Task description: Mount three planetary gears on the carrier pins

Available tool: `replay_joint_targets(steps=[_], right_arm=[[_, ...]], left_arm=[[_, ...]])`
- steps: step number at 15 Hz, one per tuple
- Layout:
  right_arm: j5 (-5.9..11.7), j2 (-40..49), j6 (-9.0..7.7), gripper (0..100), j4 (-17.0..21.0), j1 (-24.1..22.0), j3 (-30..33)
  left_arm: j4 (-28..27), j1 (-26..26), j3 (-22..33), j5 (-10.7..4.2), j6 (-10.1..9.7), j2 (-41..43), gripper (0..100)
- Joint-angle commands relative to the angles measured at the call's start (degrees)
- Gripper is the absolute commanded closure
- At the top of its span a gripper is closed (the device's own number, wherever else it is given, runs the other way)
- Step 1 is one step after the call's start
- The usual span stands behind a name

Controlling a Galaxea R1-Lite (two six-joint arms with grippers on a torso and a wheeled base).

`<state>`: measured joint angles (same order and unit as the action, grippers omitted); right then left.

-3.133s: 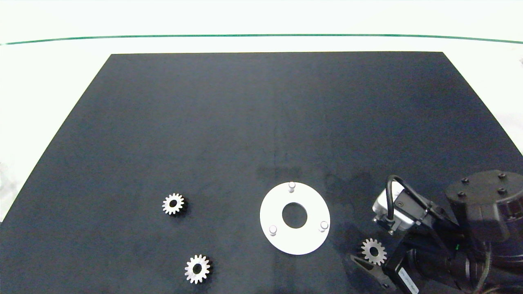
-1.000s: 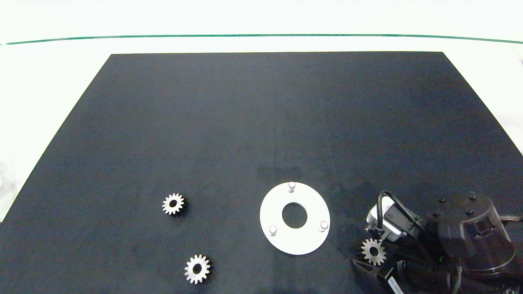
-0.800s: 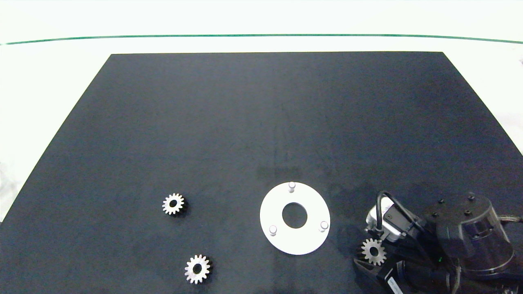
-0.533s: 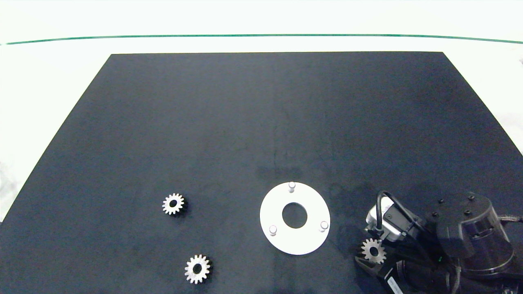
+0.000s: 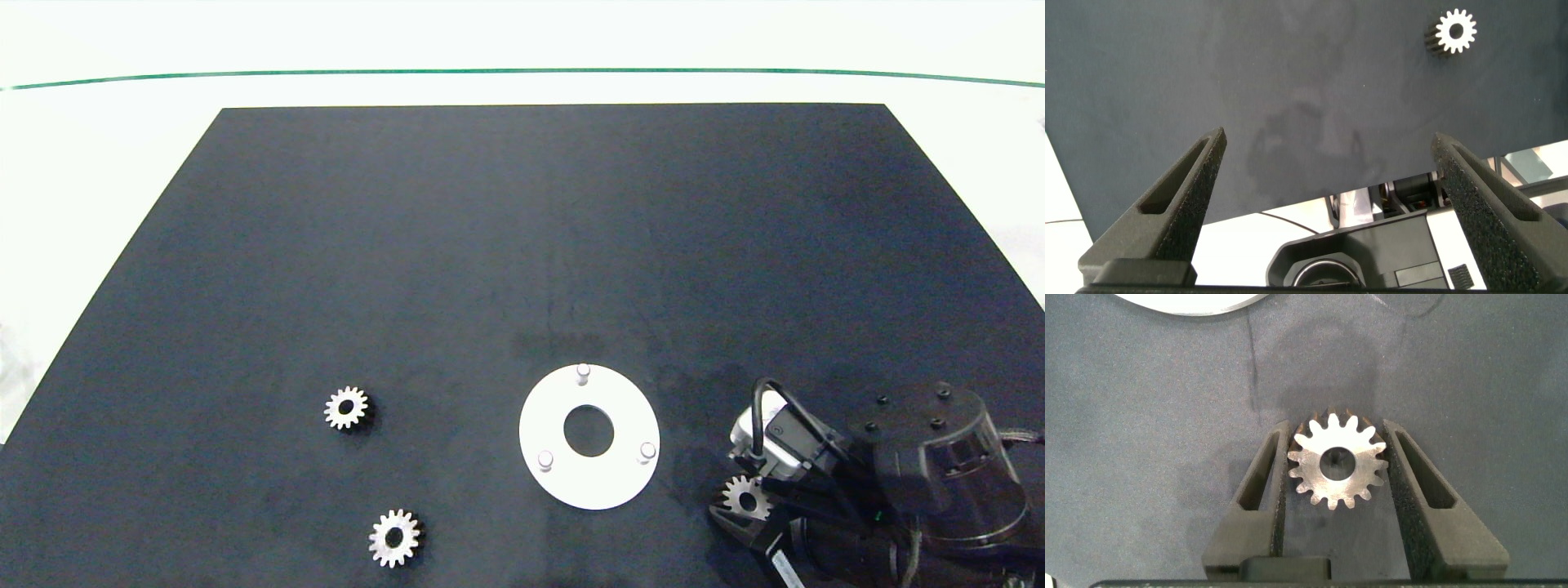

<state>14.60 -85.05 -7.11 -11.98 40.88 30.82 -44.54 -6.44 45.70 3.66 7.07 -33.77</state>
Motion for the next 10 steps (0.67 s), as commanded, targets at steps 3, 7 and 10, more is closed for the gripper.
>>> replay_joint_targets(steps=[3, 7, 10], right_arm=[[0.25, -0.02, -0.01, 73, -0.06, 0.08, -0.23], [0.51, 2.35, -0.72, 75, 0.65, 0.08, 1.79], [0.60, 2.88, -0.80, 75, 2.49, 0.08, 4.25]], left_arm=[[-0.28, 0.02, 0.00, 0.03, 0.05, -0.07, 0], [-0.28, 0.02, -0.26, 0.03, 0.05, 0.02, 0], [-0.28, 0.02, -0.88, 0.03, 0.05, 0.28, 0]])
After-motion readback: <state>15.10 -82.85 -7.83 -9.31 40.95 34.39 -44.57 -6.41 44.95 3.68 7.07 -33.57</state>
